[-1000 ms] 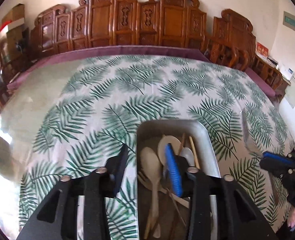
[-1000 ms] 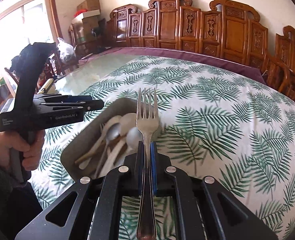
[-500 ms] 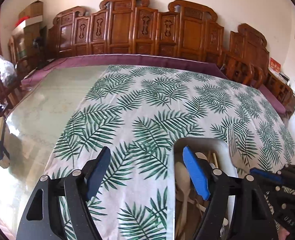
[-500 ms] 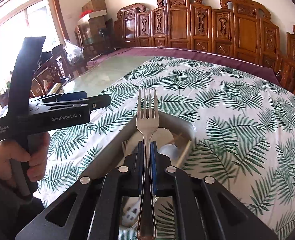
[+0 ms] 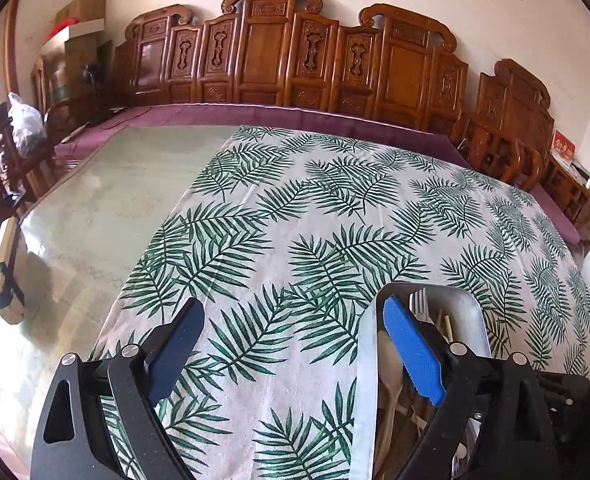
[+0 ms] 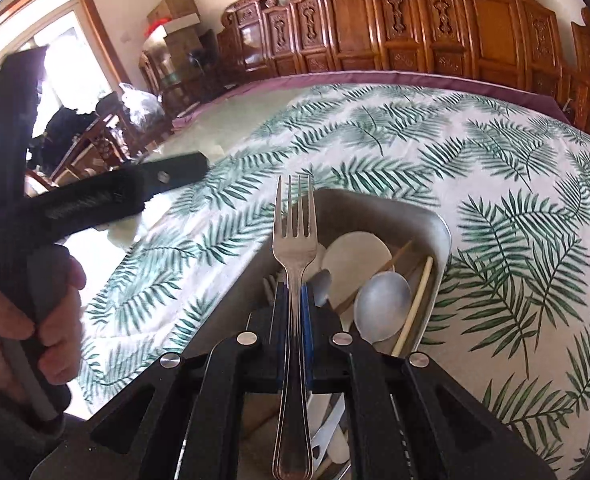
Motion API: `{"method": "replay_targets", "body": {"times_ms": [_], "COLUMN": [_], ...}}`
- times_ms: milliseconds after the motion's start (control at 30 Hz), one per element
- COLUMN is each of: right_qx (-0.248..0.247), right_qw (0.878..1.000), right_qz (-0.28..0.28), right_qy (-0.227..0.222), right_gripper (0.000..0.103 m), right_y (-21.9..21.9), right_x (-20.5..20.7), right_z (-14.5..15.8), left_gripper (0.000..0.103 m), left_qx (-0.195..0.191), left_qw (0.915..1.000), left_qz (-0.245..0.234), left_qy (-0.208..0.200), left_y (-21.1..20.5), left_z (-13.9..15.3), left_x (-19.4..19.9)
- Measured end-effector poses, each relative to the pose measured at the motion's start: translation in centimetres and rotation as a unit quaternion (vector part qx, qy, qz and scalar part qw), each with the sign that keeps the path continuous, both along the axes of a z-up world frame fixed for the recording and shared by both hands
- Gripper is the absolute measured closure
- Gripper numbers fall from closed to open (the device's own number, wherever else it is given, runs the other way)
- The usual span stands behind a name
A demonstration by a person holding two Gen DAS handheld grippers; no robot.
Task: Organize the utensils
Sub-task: 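Lower the metal fork into the grey tray and open the right gripper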
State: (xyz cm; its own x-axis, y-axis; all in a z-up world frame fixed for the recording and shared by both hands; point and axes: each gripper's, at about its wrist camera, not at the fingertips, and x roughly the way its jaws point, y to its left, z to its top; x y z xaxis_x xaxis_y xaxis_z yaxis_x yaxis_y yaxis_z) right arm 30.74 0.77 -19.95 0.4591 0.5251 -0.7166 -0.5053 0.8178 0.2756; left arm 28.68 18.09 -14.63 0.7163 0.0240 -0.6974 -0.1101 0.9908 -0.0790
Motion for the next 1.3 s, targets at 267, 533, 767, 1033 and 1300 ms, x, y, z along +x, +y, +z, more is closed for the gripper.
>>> {"method": "replay_targets", "body": {"times_ms": [267, 533, 767, 1033, 1300], "right_qx": [-0.012, -0.014, 0.005, -0.004, -0.012], "right_qw": [0.999, 0.999, 1.000, 0.999, 0.998], "right_qz": [-0.026, -0.026, -0.001, -0.016, -0.042], "right_qy": [0.019, 0.023, 0.009, -0.028, -0.053], "right_gripper": [0.095, 0.092, 0.092, 0.092, 0.081], "right_y": [-0.6, 0.2, 0.5, -2.4, -6.7], "right_x": [1.7, 2.3, 1.5, -0.1, -2.1], "right_z": [-1.9, -2.2, -1.0, 1.3, 3.8], "left_gripper": [0.015, 0.015, 0.015, 0.012, 0.008], "left_qx": [0.003, 0.005, 0.005, 0.011, 0.018], "left_qw": [1.0000, 1.0000, 1.0000, 0.9999, 0.9995], "left_qz": [0.007, 0.007, 0.006, 0.003, -0.011], "left_qy": [-0.001, 0.001, 0.001, -0.008, -0.024], "left_y": [0.2, 0.1, 0.0, -0.7, -3.2], "left_z": [0.0, -0.1, -0.2, 0.1, 1.0], "left_x": [0.0, 0.1, 0.1, -0.7, -2.9]}}
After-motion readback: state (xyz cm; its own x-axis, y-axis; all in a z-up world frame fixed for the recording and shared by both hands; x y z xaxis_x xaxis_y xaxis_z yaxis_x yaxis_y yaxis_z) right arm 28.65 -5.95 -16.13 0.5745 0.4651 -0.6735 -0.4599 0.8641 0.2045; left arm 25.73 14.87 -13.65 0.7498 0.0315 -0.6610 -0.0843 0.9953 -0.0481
